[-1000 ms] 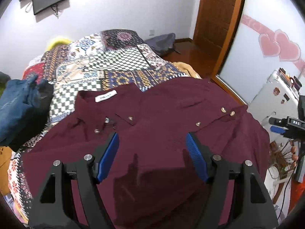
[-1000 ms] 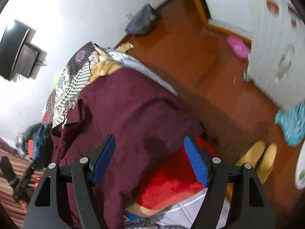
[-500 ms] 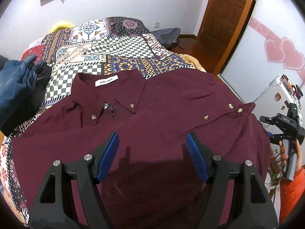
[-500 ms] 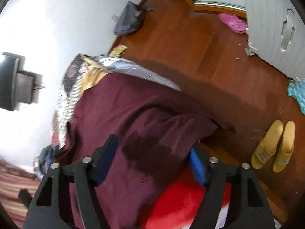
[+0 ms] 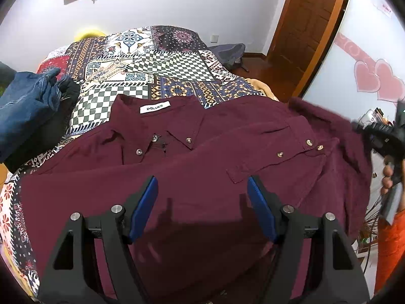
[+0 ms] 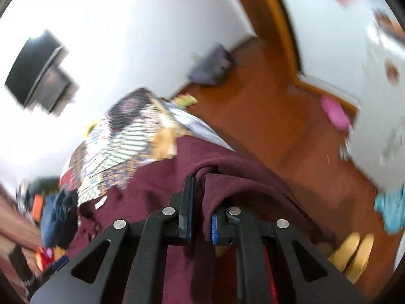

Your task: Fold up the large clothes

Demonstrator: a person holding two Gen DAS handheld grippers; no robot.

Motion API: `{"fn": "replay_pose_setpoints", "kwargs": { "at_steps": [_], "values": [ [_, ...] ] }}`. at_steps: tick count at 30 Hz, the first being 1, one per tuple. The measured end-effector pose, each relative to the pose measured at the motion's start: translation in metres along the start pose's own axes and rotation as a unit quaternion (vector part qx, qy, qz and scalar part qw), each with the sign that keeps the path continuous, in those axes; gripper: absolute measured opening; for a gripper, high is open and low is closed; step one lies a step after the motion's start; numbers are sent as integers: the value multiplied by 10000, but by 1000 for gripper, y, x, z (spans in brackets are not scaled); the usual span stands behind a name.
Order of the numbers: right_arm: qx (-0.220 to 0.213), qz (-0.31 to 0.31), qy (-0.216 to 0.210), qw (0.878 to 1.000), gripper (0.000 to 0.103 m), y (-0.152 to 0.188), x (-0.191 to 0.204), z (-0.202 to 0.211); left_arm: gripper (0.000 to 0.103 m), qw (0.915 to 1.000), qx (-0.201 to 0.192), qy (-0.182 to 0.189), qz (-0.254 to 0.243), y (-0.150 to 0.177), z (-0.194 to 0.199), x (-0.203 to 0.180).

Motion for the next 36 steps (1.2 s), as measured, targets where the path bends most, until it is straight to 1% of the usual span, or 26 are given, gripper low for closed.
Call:
{"fn": "replay_pose_setpoints", "kwargs": {
  "at_steps": [1,3,5,6,8,10,13,14,15,17,18,19,20,21,22,23,26,28,30,32,33,36],
  "values": [
    [11,290,-192,9994,9,0,22,2,72,10000,-13,2,7,0,1,0],
    [77,639,-436,9970,9,3,50,2,72,10000,-52,25,15,2,4,2],
    [242,1002,-680,9923,9,15,80,-1,72,10000,-78,50,23,2,6,4],
    [378,1190,-762,9892,9,23,93,-5,72,9999,-90,60,29,3,7,5],
    [643,1425,-708,9852,10,40,106,-14,72,9999,-105,57,25,5,9,8],
    [1026,1580,-606,9802,10,64,108,-29,72,9999,-115,49,-11,8,10,9],
    [1568,1524,-402,9750,10,92,95,-52,72,9999,-93,92,-30,12,10,11],
    [1653,1494,-338,9743,10,97,92,-53,72,9999,-74,111,-43,14,11,11],
    [1705,1444,-267,9744,14,101,87,-55,72,9999,-57,124,-59,15,10,12],
    [1728,1377,-205,9751,15,107,83,-50,72,9999,-32,133,-90,18,10,12],
    [1716,1372,-176,9754,18,107,84,-45,72,9999,-22,135,-96,20,10,12],
    [1758,1348,-174,9750,28,107,89,-43,72,9998,-8,147,-98,21,10,12],
    [1865,1303,-182,9736,35,106,91,-41,72,9998,-1,155,-95,22,10,12],
    [1965,1254,-217,9722,47,105,92,-38,72,9998,7,166,-94,23,10,12],
    [1990,1234,-296,9718,49,105,93,-30,72,9998,5,174,-89,23,11,12],
    [1952,1266,-326,9720,49,104,95,-27,72,9998,-5,183,-82,23,11,12],
    [1811,1445,-262,9724,50,100,99,-13,72,9998,-42,206,-55,22,14,12],
    [1632,1370,-204,9768,50,93,97,-7,72,9998,-64,204,-41,22,15,12],
    [1408,1133,-206,9833,50,80,89,-1,72,9998,-81,186,-37,20,16,12],
    [1195,723,-254,9899,53,67,73,5,72,9998,-87,169,-21,20,17,13],
    [1096,464,-233,9926,56,60,62,6,72,9998,-83,167,-12,20,17,13],
    [905,-195,-177,9955,58,45,30,1,72,9999,-53,152,9,19,14,13]
  ]
}}
Point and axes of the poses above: each gripper's, at about its wrist camera, not at the fingertips, and z roughly against the way its jaws point, x to its left, y to its underside, the point moved 2 cm from there along -z, roughly the way its jaws point, and after that the axes turned 15 degrees about -y, right-handed, at the moved point
